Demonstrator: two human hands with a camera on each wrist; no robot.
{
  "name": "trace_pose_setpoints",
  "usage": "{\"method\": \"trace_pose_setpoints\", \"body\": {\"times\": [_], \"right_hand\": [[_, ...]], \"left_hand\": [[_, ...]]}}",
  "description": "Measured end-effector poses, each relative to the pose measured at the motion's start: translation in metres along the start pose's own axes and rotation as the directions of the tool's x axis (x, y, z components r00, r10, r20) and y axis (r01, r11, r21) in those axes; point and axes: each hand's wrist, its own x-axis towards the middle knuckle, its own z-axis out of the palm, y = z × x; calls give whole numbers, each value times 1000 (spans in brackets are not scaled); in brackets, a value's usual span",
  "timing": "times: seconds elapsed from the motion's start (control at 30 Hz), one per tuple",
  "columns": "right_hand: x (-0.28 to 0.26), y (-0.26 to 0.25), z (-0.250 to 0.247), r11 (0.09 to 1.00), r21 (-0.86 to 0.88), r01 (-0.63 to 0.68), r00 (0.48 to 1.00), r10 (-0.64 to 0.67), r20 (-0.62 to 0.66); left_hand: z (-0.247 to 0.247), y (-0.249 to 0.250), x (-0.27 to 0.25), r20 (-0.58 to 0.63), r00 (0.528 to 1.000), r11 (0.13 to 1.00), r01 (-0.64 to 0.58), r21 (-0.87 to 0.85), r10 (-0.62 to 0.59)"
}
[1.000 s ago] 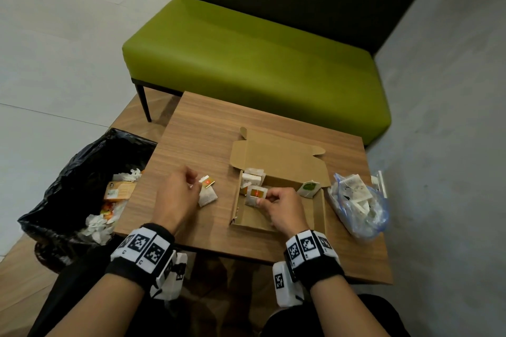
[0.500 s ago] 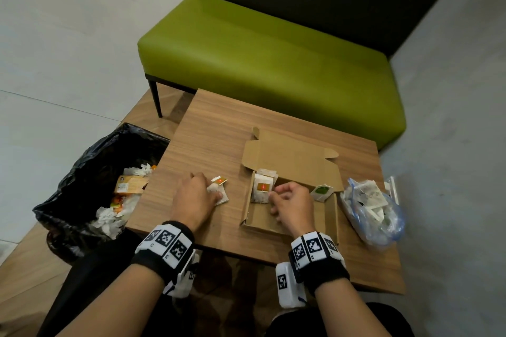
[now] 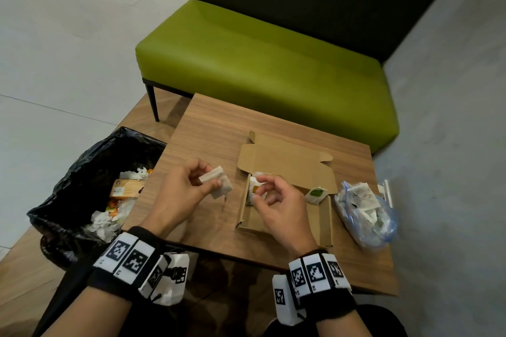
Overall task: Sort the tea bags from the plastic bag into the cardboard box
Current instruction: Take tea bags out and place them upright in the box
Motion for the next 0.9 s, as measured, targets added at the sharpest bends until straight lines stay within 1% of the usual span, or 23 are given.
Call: {"method": "trace_pose_setpoints", "body": {"times": [0.07, 0.13, 0.2, 0.27, 0.3, 0.37, 0.4, 0.47, 0.57, 0.67, 0.73, 0.83, 0.9], "right_hand": [[-1, -14, 3, 996, 83, -4, 992, -7, 127], [-2, -23, 5, 988, 153, -4, 984, -23, 175], [-3, -28, 5, 986, 164, 34, 985, -60, 160], [-6, -31, 3, 976, 213, 43, 990, -70, 119], [-8, -32, 1, 963, 266, 38, 993, -66, 97], [-12, -35, -3, 933, 358, 27, 996, -55, 67], [-14, -35, -5, 926, 377, 28, 997, -54, 58], [-18, -34, -7, 924, 381, 37, 996, -63, 56], [-22, -32, -10, 929, 368, 25, 994, -61, 87], [-24, -27, -10, 962, 273, 14, 990, -52, 132], [-26, -23, -8, 970, 243, 13, 991, -44, 124], [-30, -19, -4, 957, 288, -24, 994, -7, 105], [-32, -18, -4, 958, 285, -42, 995, 13, 104]], "left_hand": [[-4, 19, -3, 62, 997, 997, -42, -68, 46], [-7, 35, -5, 158, 985, 986, -42, -160, 67], [-9, 47, -7, 215, 973, 970, -33, -240, 86], [-7, 56, -6, 205, 973, 953, -37, -301, 103], [-4, 59, -7, 196, 975, 945, -36, -327, 105], [2, 63, -9, 199, 975, 942, -30, -335, 102], [6, 62, -10, 207, 973, 947, -30, -319, 100], [12, 60, -13, 215, 971, 952, -39, -304, 108], [19, 63, -17, 195, 974, 940, -47, -337, 119], [23, 66, -19, 196, 974, 933, -37, -357, 114], [24, 68, -20, 208, 971, 931, -32, -363, 114], [25, 69, -21, 209, 972, 925, -18, -379, 105], [26, 69, -21, 205, 974, 920, -8, -393, 96]]}}
